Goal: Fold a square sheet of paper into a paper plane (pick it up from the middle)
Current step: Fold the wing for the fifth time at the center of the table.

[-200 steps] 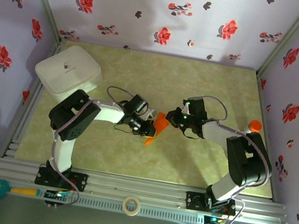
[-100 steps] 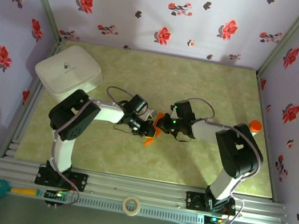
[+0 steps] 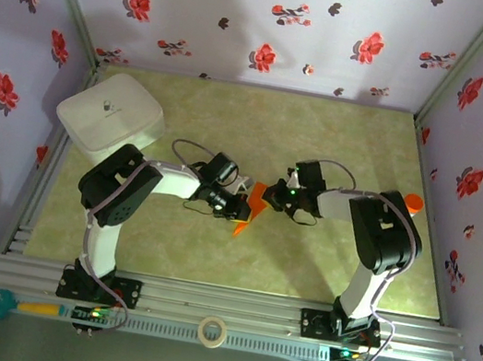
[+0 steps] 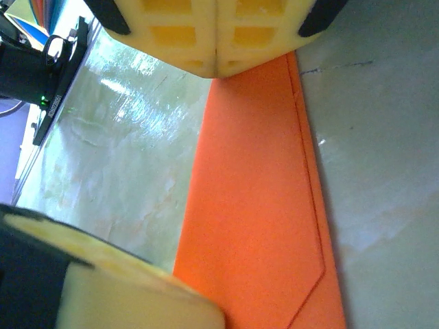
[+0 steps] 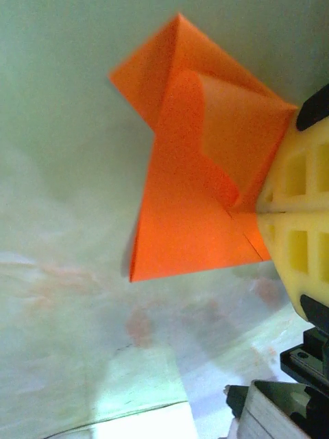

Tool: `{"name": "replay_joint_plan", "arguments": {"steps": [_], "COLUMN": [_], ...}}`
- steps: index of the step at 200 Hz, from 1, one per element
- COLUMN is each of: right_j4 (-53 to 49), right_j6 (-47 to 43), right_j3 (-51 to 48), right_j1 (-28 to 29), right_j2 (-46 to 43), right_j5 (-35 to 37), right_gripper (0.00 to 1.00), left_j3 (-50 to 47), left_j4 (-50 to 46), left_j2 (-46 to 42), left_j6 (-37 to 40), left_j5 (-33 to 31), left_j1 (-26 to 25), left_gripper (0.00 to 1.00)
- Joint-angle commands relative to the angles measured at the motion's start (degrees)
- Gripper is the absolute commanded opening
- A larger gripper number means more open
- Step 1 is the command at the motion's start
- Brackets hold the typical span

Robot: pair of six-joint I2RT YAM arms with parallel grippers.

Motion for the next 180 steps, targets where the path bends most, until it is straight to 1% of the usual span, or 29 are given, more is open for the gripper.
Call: {"name": "replay_joint_plan", "arguments": {"steps": [1, 54, 134, 160, 180], "right_j4": [-2.02, -1.39, -3.98, -0.96, 0.17], "right_j6": [0.60, 2.26, 3.94, 4.62, 4.65], "right_j3": [0.96, 1.38, 3.42, 2.72, 2.55], "right_j1": [-2.19, -5.04, -8.75, -9.56, -9.75], "right_j2": [1.54, 1.97, 2.85, 2.09, -0.20], "right_j5": [5.38, 6.78, 10.71, 9.72, 8.51], "right_gripper": [0.04, 0.03, 0.03, 0.03, 0.04], "left_j3": [-2.30, -2.77, -3.74, -4.06, -4.04], "left_j4": [-6.20, -5.68, -4.36, -4.01, -3.92], "left_j2": [2.33, 2.37, 1.78, 1.64, 1.65], "left_j6": [1.05, 0.96, 0.61, 0.44, 0.43], "left_j5": [-1.32, -1.05, -0.91, -1.00, -1.03], "left_j1": [0.12, 0.12, 0.12, 0.14, 0.12], "left_gripper": [0.00, 0.00, 0.00, 0.00, 0.00]}}
